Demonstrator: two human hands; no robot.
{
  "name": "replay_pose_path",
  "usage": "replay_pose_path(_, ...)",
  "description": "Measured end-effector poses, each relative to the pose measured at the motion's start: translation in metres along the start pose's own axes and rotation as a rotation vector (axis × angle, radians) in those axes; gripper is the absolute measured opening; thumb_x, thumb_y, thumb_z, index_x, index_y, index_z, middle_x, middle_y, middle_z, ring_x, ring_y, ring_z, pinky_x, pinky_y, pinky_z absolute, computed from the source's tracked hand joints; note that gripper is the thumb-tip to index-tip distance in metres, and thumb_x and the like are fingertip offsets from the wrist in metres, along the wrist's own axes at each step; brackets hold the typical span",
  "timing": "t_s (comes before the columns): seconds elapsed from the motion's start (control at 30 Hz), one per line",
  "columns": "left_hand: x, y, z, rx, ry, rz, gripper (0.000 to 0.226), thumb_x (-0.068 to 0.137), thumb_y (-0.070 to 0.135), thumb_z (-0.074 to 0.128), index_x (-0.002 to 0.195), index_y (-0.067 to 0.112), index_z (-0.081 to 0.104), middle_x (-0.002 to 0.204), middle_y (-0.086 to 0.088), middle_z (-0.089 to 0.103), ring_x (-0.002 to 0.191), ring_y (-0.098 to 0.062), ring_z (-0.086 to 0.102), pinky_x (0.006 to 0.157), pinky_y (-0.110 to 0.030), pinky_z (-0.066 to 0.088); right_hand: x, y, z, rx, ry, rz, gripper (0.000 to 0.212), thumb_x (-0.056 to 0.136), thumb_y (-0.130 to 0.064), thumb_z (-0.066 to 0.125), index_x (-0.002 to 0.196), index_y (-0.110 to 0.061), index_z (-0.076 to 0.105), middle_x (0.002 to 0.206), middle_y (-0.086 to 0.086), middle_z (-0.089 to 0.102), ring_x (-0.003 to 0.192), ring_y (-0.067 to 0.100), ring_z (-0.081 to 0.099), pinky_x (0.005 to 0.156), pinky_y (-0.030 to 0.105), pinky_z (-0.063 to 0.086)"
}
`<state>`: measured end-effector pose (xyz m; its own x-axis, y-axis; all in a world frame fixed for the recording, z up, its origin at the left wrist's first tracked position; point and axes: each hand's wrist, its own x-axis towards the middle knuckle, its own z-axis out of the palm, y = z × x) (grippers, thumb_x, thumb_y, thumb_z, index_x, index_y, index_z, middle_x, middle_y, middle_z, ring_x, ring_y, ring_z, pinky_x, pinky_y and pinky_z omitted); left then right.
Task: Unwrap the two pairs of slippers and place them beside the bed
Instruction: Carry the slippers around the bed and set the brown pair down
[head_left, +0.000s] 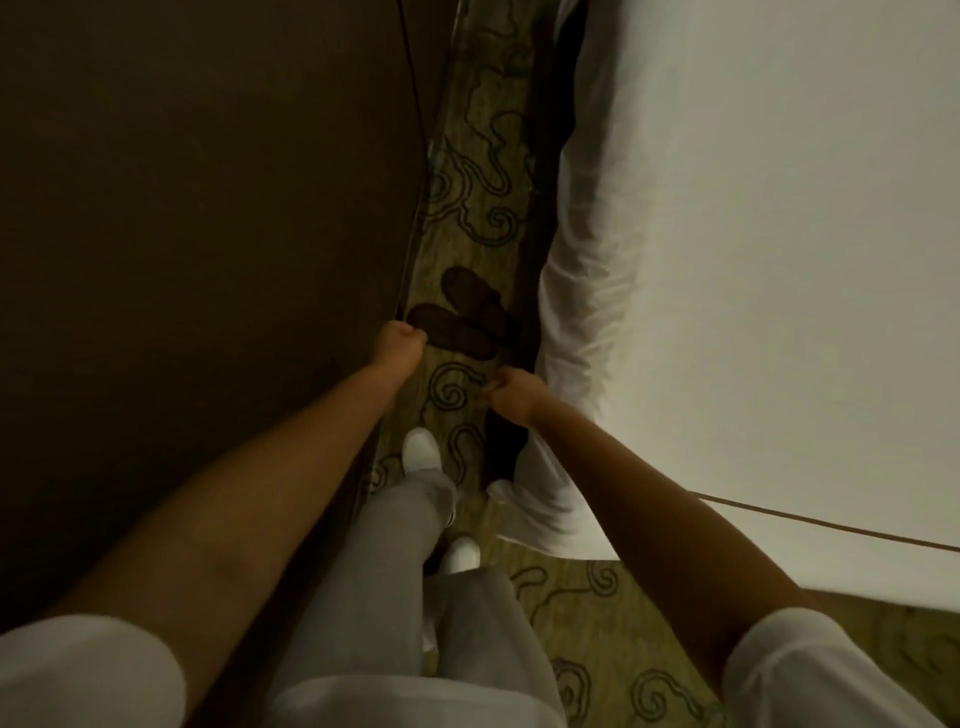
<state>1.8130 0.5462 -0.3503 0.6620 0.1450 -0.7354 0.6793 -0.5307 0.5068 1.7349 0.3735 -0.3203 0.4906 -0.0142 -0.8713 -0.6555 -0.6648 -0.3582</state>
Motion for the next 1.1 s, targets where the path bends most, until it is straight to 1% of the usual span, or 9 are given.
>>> replay_pose_path(0.17, 0.082, -0.018, 0.039, 0.174, -0.026, 0.167, 0.035, 0.096, 0.014, 0.058, 0.128, 0.000, 0.059, 0.127, -0.021, 0.061, 0.115, -0.036, 0.061, 0.089, -0.035, 0.048, 0.076, 0.016, 0.014, 0.022, 0.102, -0.036, 0.042, 0.098, -0.034, 0.058, 0.130, -0.007, 0.059, 0.130, 0.015, 0.062, 0.121, 0.034, 0.059, 0.093, 0.033, 0.046)
replay_pose_path(0.3, 0.173, -0.043, 0.083, 0.450, -0.049, 0.344, 0.040, 0.094, 0.022, 0.059, 0.130, 0.004, 0.059, 0.132, -0.021, 0.056, 0.118, -0.036, 0.058, 0.099, -0.038, 0.049, 0.188, 0.034, 0.017, 0.042, 0.187, -0.006, 0.048, 0.096, -0.037, 0.057, 0.133, -0.007, 0.058, 0.134, 0.018, 0.060, 0.120, 0.035, 0.059, 0.084, 0.031, 0.043)
replay_pose_path(0.43, 0.258, -0.065, 0.125, 0.660, -0.068, 0.522, 0.044, 0.090, 0.025, 0.059, 0.131, 0.010, 0.057, 0.134, -0.019, 0.054, 0.120, -0.037, 0.057, 0.102, -0.042, 0.047, 0.302, 0.063, 0.037, 0.050, 0.239, 0.032, 0.056, 0.092, -0.042, 0.058, 0.138, -0.011, 0.056, 0.139, 0.018, 0.058, 0.123, 0.036, 0.058, 0.095, 0.036, 0.047)
replay_pose_path(0.53, 0.308, -0.080, 0.147, 0.800, -0.094, 0.651, 0.047, 0.090, 0.027, 0.059, 0.134, 0.012, 0.056, 0.136, -0.018, 0.050, 0.123, -0.038, 0.054, 0.102, -0.045, 0.047, 0.362, 0.076, 0.060, 0.030, 0.248, 0.025, 0.069, 0.092, -0.049, 0.058, 0.148, -0.012, 0.045, 0.149, 0.018, 0.049, 0.133, 0.036, 0.051, 0.108, 0.040, 0.044)
replay_pose_path(0.63, 0.350, -0.086, 0.161, 0.932, -0.143, 0.761, 0.044, 0.092, 0.027, 0.060, 0.131, 0.007, 0.058, 0.135, -0.020, 0.053, 0.123, -0.038, 0.053, 0.101, -0.040, 0.046, 0.420, 0.092, 0.089, -0.004, 0.278, -0.032, 0.073, 0.092, -0.054, 0.056, 0.150, -0.012, 0.043, 0.150, 0.019, 0.049, 0.134, 0.038, 0.050, 0.111, 0.043, 0.042)
replay_pose_path(0.77, 0.396, -0.068, 0.169, 0.950, -0.147, 0.754, 0.040, 0.098, 0.023, 0.056, 0.134, 0.006, 0.058, 0.134, -0.018, 0.060, 0.121, -0.033, 0.057, 0.094, -0.032, 0.046, 0.478, 0.106, 0.108, -0.087, 0.249, -0.064, 0.075, 0.088, -0.054, 0.060, 0.148, -0.012, 0.044, 0.146, 0.017, 0.052, 0.130, 0.038, 0.054, 0.105, 0.041, 0.046)
replay_pose_path(0.87, 0.421, -0.082, 0.175, 1.078, -0.075, 0.692, 0.044, 0.098, 0.029, 0.054, 0.138, 0.010, 0.053, 0.136, -0.017, 0.059, 0.121, -0.035, 0.058, 0.094, -0.036, 0.048, 0.505, 0.115, 0.118, -0.094, 0.268, -0.041, 0.066, 0.091, -0.051, 0.061, 0.140, -0.007, 0.051, 0.139, 0.018, 0.056, 0.124, 0.038, 0.058, 0.095, 0.038, 0.048)
replay_pose_path(0.93, 0.424, -0.098, 0.182, 1.150, -0.058, 0.641, 0.048, 0.096, 0.032, 0.056, 0.140, 0.013, 0.051, 0.140, -0.016, 0.056, 0.124, -0.035, 0.057, 0.097, -0.038, 0.048, 0.516, 0.118, 0.129, -0.054, 0.301, -0.044, 0.063, 0.091, -0.050, 0.061, 0.137, -0.009, 0.056, 0.137, 0.017, 0.059, 0.122, 0.037, 0.059, 0.098, 0.038, 0.050)
replay_pose_path(1.1, 0.421, -0.108, 0.204, 1.395, -0.239, 0.682, 0.056, 0.096, 0.040, 0.055, 0.149, 0.026, 0.043, 0.151, -0.010, 0.044, 0.133, -0.033, 0.050, 0.107, -0.044, 0.045, 0.522, 0.127, 0.172, 0.111, 0.293, -0.098, 0.068, 0.086, -0.044, 0.068, 0.143, -0.013, 0.050, 0.142, 0.014, 0.057, 0.127, 0.035, 0.056, 0.105, 0.038, 0.047)
